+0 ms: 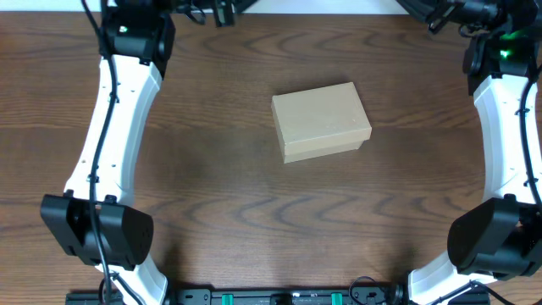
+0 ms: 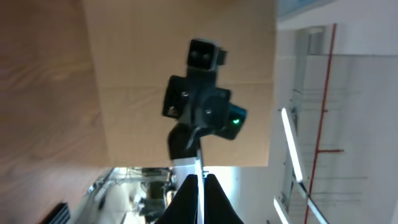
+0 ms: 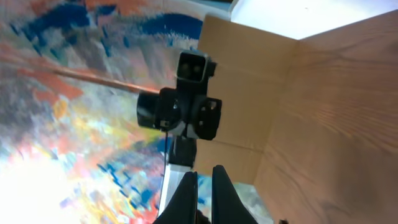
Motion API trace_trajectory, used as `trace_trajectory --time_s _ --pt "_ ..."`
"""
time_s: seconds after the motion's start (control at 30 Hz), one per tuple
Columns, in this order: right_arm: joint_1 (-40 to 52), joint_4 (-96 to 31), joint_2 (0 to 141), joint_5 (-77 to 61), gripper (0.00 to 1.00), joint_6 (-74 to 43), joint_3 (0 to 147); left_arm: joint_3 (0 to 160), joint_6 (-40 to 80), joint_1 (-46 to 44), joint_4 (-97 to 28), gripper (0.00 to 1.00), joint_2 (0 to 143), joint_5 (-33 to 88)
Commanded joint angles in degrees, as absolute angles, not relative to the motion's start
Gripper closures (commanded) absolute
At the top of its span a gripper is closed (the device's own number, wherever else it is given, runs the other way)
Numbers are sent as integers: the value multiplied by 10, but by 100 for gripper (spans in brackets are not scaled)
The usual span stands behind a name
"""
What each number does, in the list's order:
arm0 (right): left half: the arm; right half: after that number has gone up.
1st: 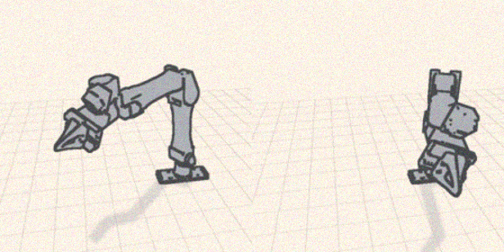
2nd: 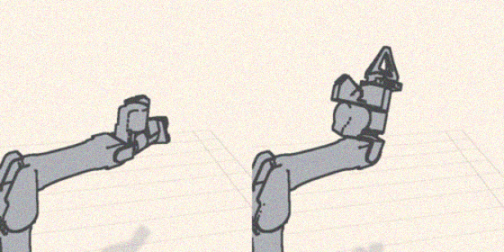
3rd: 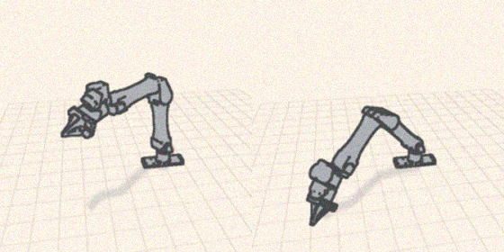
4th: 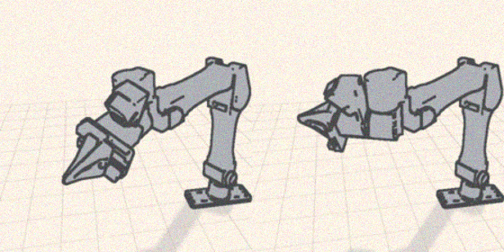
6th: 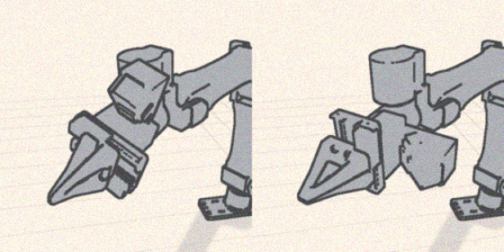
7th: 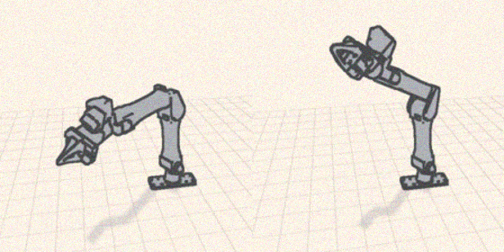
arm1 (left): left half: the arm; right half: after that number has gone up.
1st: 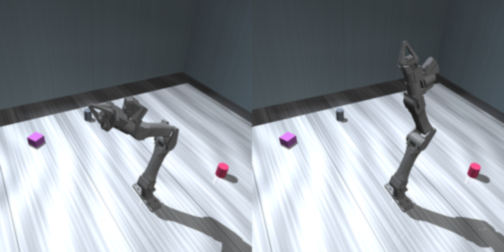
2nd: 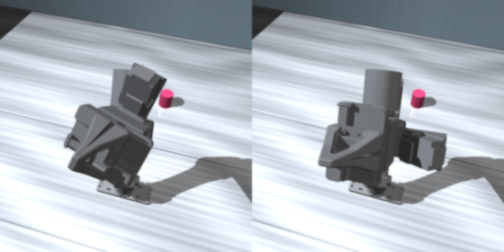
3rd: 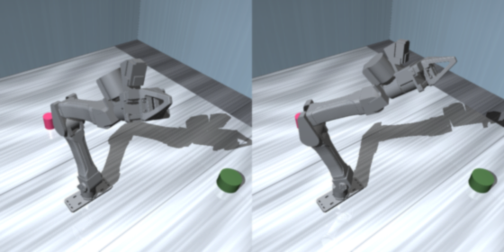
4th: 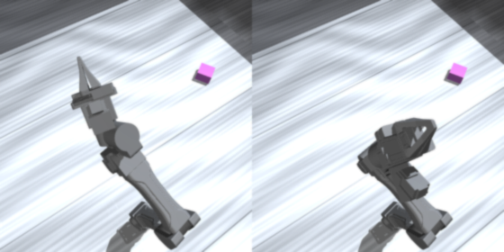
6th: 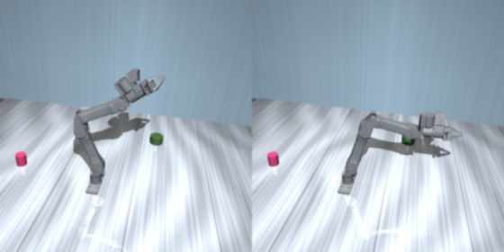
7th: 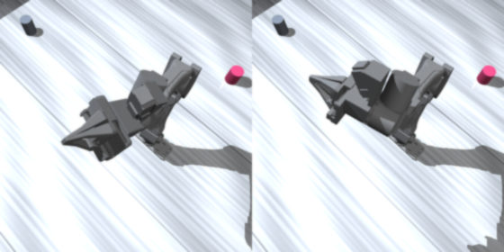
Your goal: Pack container
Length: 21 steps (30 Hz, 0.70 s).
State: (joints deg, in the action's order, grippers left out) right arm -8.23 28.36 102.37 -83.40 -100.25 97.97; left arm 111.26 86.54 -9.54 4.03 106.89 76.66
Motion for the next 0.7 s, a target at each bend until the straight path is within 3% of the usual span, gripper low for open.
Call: trace_trajectory --time_s 0.0,0.3,0.43,0.67 --pt "-78 273 1019 -862 98 -935 985 1120 712 -99 -9 94 1067 773" --pt "-78 281 1019 -879 98 -945 985 1120 442 -105 -234 94 1067 687" --pt "-78 329 1019 -887 98 -986 985 1120 294 -109 -407 94 1067 537" --pt "-78 408 1019 -887 97 -1047 985 1120 190 -144 -574 94 1067 253"
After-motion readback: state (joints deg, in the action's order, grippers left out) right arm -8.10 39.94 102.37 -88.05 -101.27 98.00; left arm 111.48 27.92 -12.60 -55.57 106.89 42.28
